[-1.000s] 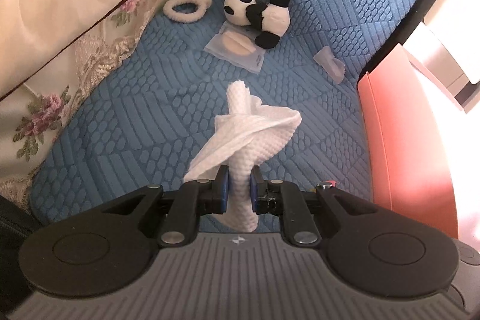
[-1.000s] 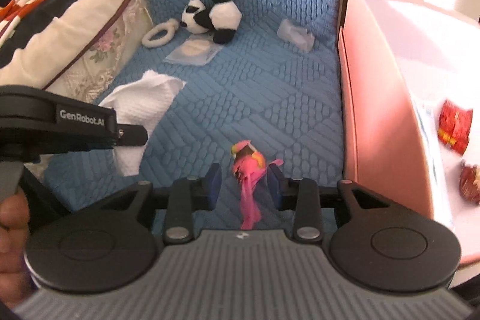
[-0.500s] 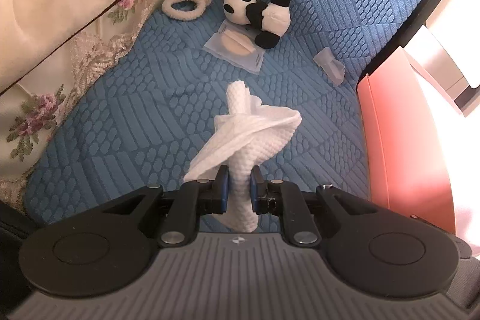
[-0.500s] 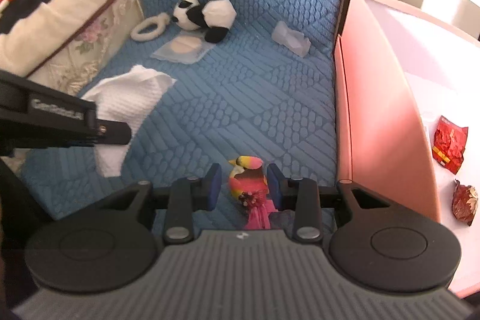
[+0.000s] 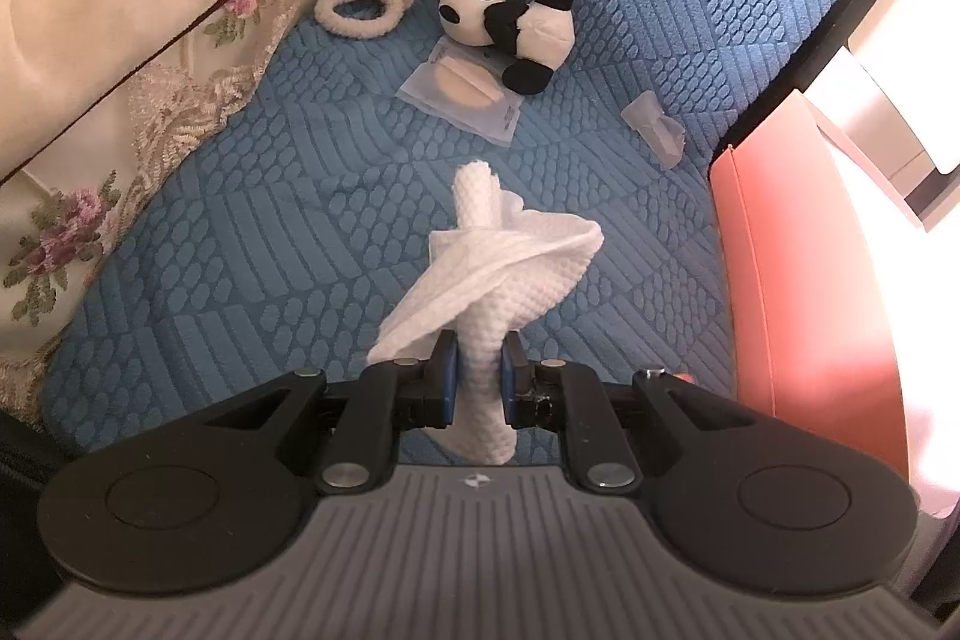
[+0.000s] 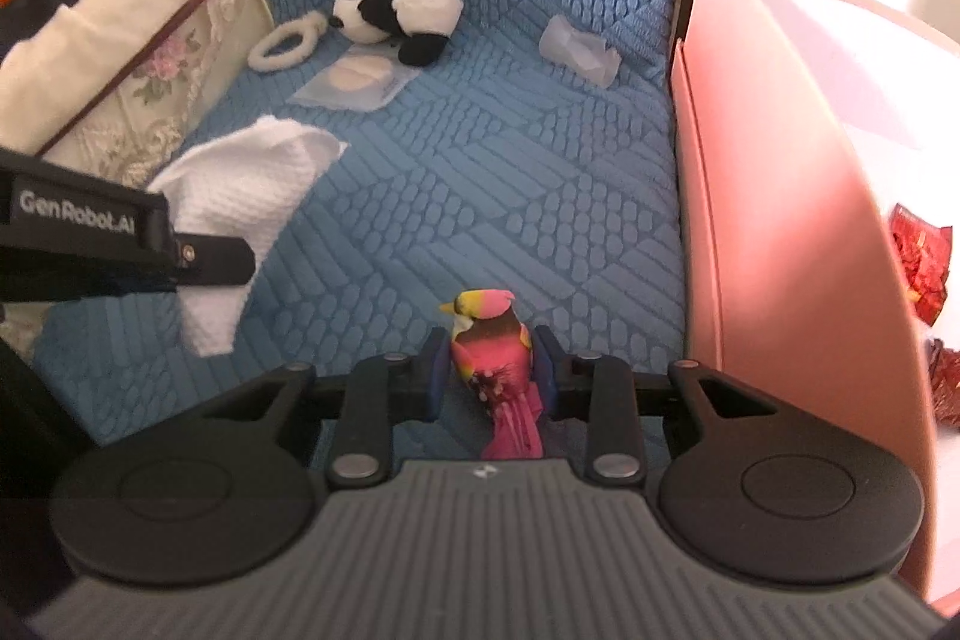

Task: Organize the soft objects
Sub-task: 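Lift the tissue with the left tool while the right tool lifts the pink bird, then carry the tissue and pink bird over the pink shoebox with both tools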

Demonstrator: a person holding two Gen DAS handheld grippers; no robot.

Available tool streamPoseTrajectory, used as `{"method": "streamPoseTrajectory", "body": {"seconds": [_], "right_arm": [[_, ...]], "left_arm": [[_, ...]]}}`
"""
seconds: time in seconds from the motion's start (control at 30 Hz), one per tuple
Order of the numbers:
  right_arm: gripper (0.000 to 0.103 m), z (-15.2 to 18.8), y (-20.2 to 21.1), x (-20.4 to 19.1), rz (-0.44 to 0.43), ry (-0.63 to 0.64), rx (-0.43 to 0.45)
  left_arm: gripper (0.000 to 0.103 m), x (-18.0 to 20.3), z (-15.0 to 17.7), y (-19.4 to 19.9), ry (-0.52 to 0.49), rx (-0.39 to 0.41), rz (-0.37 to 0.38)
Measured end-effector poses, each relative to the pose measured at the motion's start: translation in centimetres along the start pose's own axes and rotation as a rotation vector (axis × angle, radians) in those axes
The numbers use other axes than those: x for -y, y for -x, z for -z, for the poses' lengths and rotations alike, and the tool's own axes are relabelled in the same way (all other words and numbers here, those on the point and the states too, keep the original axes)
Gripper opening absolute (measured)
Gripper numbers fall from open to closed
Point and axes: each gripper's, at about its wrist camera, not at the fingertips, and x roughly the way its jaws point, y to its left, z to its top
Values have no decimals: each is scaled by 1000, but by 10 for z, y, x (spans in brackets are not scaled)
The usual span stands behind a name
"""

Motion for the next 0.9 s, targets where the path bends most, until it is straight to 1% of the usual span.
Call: {"method": "streamPoseTrajectory", "body": {"seconds": [0.17, 0.33, 0.43, 0.57, 0.7, 0.9], "right_arm": [[33, 1, 7, 3, -4, -13, 6], [33, 0, 28, 0, -15, -3, 29], [33, -1, 39, 1, -23, -8, 39], [33, -3, 52, 7, -38, -47, 45], [33, -6, 66, 13, -49, -76, 60], [33, -10, 88, 21, -61, -95, 76]], "left_arm": [[17, 1, 2, 2, -16, -2, 2], [17, 5, 4, 10, -51, 11, 16], [17, 5, 6, 15, -55, 5, 26], [17, 7, 6, 23, -57, 6, 40], [17, 13, 8, 32, -69, 5, 69], [17, 26, 15, 48, -80, 4, 90]]}}
